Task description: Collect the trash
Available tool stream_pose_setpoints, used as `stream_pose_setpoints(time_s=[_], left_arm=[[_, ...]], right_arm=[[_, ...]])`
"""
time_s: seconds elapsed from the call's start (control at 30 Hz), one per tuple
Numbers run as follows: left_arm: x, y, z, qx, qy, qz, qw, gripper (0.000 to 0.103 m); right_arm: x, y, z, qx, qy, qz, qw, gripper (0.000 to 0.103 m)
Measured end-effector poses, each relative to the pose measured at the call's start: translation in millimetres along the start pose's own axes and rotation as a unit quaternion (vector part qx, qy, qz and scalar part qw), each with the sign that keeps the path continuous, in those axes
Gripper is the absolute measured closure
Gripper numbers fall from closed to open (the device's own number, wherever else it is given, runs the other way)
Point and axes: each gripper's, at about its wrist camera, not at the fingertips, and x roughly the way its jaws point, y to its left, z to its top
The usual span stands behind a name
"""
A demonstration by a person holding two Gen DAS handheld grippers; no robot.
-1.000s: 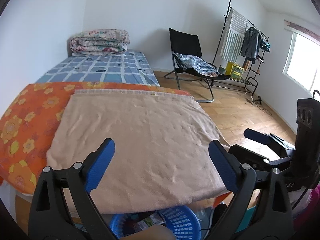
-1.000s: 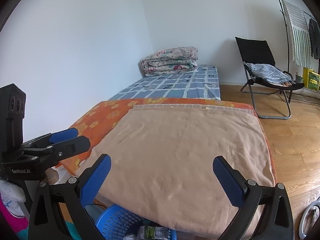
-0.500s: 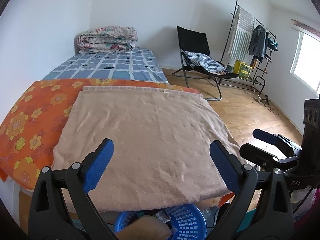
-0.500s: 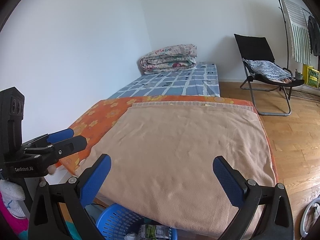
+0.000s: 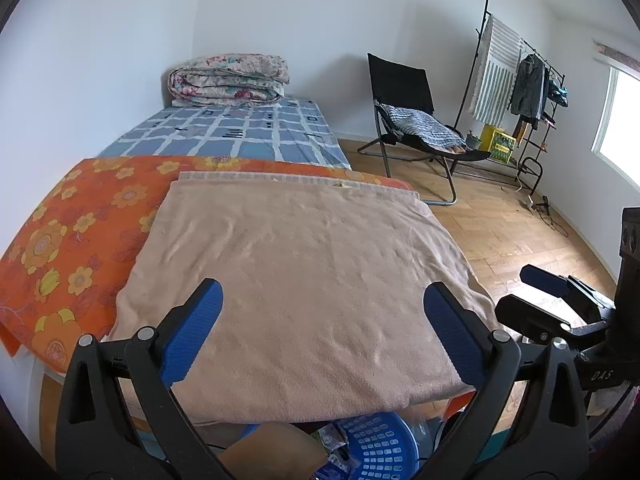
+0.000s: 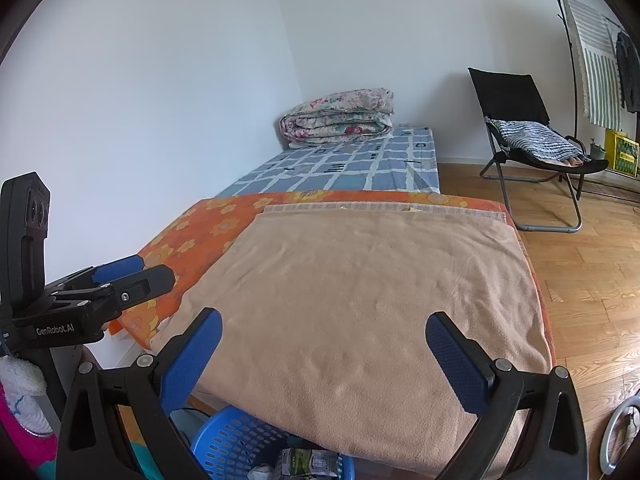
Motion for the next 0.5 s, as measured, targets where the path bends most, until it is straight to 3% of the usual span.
stream_pose_setpoints(time_s=[0.37,0.5], left_arm=[[7,9,-6,-0.022,-0.001,0.004,0.9997,0.001],[13,17,-10,-0.043,0.016,-0.003,0.9989,0.001]], right_arm=[[2,-1,-2,-0.001,0.005,0.001,1.0,0.0],[2,-1,-3,-0.002,0.005,-0.001,1.0,0.0]])
